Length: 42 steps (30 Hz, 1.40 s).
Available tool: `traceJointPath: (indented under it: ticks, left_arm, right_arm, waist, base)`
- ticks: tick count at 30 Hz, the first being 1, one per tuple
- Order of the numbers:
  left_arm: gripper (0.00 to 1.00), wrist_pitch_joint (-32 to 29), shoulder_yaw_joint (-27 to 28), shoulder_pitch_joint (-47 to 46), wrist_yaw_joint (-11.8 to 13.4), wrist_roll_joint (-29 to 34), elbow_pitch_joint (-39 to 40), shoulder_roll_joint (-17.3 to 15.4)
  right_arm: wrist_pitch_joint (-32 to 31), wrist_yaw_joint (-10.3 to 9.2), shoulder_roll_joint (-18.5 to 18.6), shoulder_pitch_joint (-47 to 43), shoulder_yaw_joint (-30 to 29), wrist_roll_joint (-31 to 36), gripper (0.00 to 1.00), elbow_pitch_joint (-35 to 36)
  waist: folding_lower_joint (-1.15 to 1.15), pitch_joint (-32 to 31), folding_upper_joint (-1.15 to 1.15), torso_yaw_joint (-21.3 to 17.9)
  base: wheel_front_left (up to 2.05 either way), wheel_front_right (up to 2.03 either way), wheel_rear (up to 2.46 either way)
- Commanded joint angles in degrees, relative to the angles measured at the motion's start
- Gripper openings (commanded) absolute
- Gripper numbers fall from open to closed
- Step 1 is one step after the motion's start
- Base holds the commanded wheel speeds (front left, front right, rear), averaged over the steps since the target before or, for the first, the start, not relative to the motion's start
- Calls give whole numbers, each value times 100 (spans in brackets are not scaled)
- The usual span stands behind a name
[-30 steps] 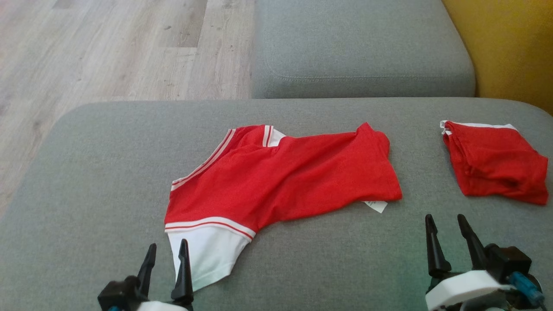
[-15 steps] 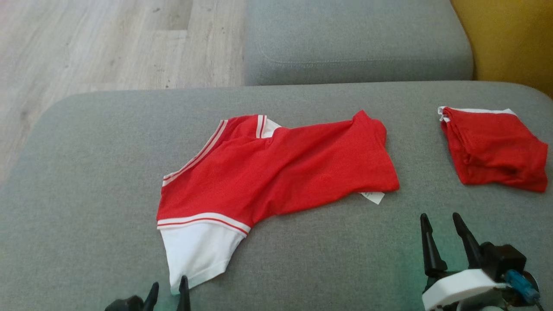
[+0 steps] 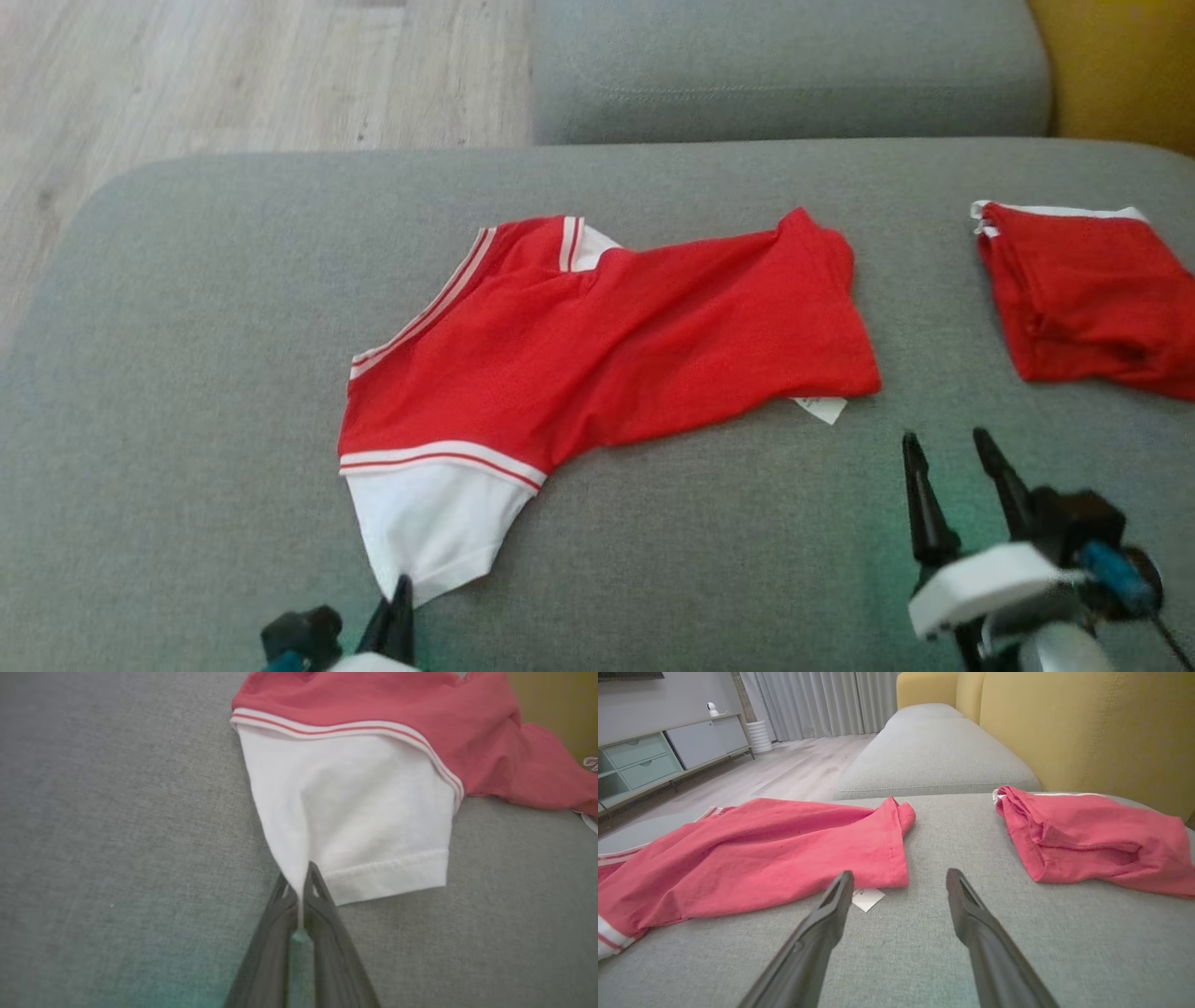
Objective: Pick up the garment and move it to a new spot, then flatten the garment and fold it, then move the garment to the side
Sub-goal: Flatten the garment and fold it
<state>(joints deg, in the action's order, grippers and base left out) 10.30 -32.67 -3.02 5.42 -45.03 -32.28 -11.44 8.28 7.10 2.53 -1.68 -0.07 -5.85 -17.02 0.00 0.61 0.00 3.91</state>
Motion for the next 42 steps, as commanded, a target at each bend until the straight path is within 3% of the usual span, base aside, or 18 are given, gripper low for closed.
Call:
traceJointPath:
  ticks: [1,8,16,23,24,25,27,28,29,30,36,42]
  left_arm:
    - [0,109,125,-334,-44,28,83,15]
    - [0,320,120,-617,-111,193,141,118]
    - [0,414,124,-861,-99,420,520,139]
    - [0,432,154,-840,-35,480,763,93]
    - [0,433,160,-827,-22,482,792,80]
    - [0,433,160,-827,-22,482,792,80]
    - [0,433,167,-802,3,483,840,53]
    - [0,431,171,-793,15,482,860,40]
    - [0,428,173,-785,24,480,880,29]
    - [0,423,173,-779,31,478,898,17]
    - [0,425,224,-764,72,485,1082,-80]
    - [0,432,435,-849,74,438,1626,-280]
  right_arm:
    - [-1,39,34,421,119,57,100,125]
    - [-152,39,34,1372,-189,344,100,-716]
    - [-212,39,34,2526,-817,927,100,-2416]
    - [-82,39,34,2859,-734,1071,100,-3341]
    - [-63,39,34,2882,-694,1050,94,-3427]
    - [-63,39,34,2882,-694,1050,94,-3427]
    - [-74,39,34,2922,-577,948,42,-3612]
    - [-94,39,34,2941,-520,905,29,-3697]
    - [-101,39,34,2961,-468,866,8,-3769]
    - [-99,39,34,2981,-418,802,0,-3835]
    - [264,39,34,3124,-158,375,0,-3935]
    - [566,39,34,3201,114,-201,0,-3526]
  waist:
    - [0,76,0,58]
    - [0,467,0,334]
    - [0,965,0,635]
    - [0,981,0,630]
    - [0,970,0,610]
    - [0,970,0,610]
    - [0,948,0,576]
    - [0,938,0,558]
    - [0,929,0,545]
    - [0,920,0,534]
    - [0,791,0,443]
    - [0,368,0,270]
  base:
    - [0,0,0]
    - [0,0,0]
    - [0,0,0]
    - [0,0,0]
    - [0,0,0]
    - [0,0,0]
    - [0,0,0]
    - [0,0,0]
    - [0,0,0]
    - [0,0,0]
    - [0,0,0]
    - [0,0,0]
